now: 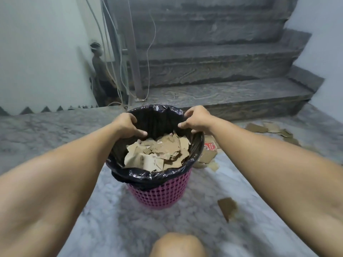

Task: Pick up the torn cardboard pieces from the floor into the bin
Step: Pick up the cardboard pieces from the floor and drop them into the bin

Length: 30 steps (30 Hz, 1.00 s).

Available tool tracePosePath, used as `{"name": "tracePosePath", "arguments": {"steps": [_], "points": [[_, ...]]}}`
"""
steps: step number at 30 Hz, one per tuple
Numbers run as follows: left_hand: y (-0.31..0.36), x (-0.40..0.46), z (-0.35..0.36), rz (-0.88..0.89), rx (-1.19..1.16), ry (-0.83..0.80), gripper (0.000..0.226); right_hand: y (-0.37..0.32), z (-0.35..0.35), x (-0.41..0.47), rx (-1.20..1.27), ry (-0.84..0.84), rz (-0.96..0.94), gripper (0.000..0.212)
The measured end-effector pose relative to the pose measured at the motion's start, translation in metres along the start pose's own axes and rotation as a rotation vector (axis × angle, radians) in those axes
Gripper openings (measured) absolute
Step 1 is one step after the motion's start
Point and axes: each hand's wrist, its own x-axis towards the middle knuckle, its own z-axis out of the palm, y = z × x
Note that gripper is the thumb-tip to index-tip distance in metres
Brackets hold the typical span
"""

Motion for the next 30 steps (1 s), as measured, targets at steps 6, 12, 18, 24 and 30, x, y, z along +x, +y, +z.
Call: {"name": "tracePosePath", "arguments": {"steps": [6,12,18,24,30], "points": [[0.069,-0.001,0.020,0.128,-0.013,-0.027,0.057,0.028,-0.057,-0.021,0.002,0.077,0.021,0.018],[0.178,-0.024,0.078,0.345,0.004,-0.058,0.034,0.092,-0.139,-0.072,-0.051,0.067,0.158,0.015],[0.249,-0.064,0.174,0.478,0.175,-0.251,0.034,0.191,-0.195,-0.136,-0.062,0.131,0.320,0.011],[0.248,-0.097,0.304,0.549,0.527,-0.459,0.042,0.320,-0.199,-0.207,-0.039,0.177,0.495,0.019],[0.174,-0.110,0.394,0.517,0.814,-0.512,0.048,0.417,-0.162,-0.289,-0.013,0.184,0.669,0.017]]}}
